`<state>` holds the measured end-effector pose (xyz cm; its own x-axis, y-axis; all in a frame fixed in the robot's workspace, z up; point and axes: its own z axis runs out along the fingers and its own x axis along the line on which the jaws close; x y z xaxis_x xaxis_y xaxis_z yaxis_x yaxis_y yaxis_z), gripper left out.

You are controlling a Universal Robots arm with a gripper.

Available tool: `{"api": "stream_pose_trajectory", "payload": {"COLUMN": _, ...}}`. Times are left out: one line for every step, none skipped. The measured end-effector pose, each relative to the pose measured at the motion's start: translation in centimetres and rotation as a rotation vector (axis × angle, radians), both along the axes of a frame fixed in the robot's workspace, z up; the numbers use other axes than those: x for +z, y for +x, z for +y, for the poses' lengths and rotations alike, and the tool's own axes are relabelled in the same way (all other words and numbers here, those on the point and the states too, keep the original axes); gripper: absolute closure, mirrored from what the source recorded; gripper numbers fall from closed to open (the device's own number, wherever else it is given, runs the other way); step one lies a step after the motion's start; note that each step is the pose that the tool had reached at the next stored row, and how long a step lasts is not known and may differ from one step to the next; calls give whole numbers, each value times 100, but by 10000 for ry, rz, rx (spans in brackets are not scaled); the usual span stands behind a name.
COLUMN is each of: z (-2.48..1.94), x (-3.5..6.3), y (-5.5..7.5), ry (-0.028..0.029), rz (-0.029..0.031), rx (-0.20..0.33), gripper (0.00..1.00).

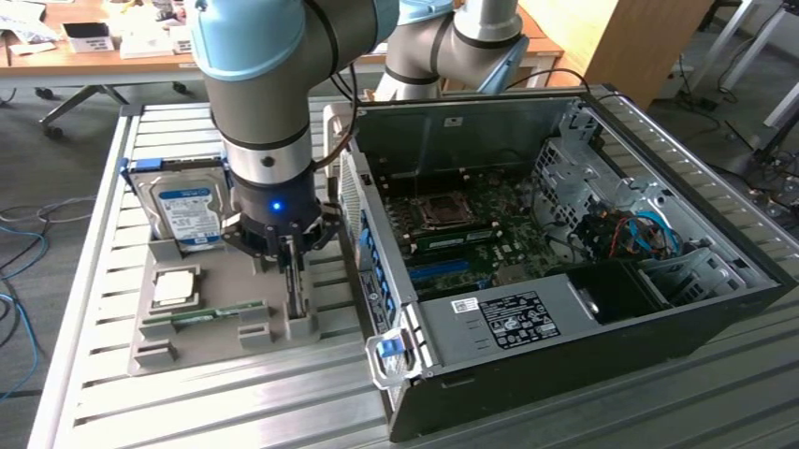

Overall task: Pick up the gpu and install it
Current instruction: 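Pick up the gpu and move the gpu toward the slot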

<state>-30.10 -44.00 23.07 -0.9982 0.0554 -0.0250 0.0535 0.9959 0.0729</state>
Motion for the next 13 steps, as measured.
{"api": "stream_pose_trajectory", "payload": {"z": 0, "x": 0, "y": 0, "ry": 7, "rz": 0, "rx": 67, "gripper": 73}}
{"api": "stream_pose_trajectory", "payload": {"z": -1, "x": 0, "y": 1, "ry": 9, "rz": -1, "rx": 123, "gripper": 73}}
{"api": "stream_pose_trajectory", "payload": {"z": -1, "x": 0, "y": 0, "ry": 10, "rz": -1, "rx": 138, "gripper": 73}}
{"api": "stream_pose_trajectory", "payload": {"z": -1, "x": 0, "y": 0, "ry": 10, "rz": 1, "rx": 138, "gripper": 73}}
{"api": "stream_pose_trajectory", "payload": {"z": -1, "x": 0, "y": 0, "ry": 10, "rz": 1, "rx": 138, "gripper": 73}}
{"api": "stream_pose_trajectory", "payload": {"z": -1, "x": 0, "y": 0, "ry": 10, "rz": 1, "rx": 138, "gripper": 73}}
{"api": "stream_pose_trajectory", "payload": {"z": -1, "x": 0, "y": 0, "ry": 10, "rz": 1, "rx": 138, "gripper": 73}}
{"api": "stream_pose_trajectory", "payload": {"z": -1, "x": 0, "y": 0, "ry": 10, "rz": 1, "rx": 139, "gripper": 73}}
{"api": "stream_pose_trajectory", "payload": {"z": -1, "x": 1, "y": 0, "ry": 10, "rz": 1, "rx": 138, "gripper": 73}}
{"api": "stream_pose_trajectory", "payload": {"z": -1, "x": 3, "y": 0, "ry": 11, "rz": -1, "rx": 139, "gripper": 73}}
{"api": "stream_pose_trajectory", "payload": {"z": -1, "x": 10, "y": 0, "ry": 10, "rz": 1, "rx": 139, "gripper": 73}}
{"api": "stream_pose_trajectory", "payload": {"z": -1, "x": 20, "y": 0, "ry": 8, "rz": 2, "rx": 139, "gripper": 73}}
{"api": "stream_pose_trajectory", "payload": {"z": -1, "x": 32, "y": 1, "ry": 9, "rz": 1, "rx": 139, "gripper": 73}}
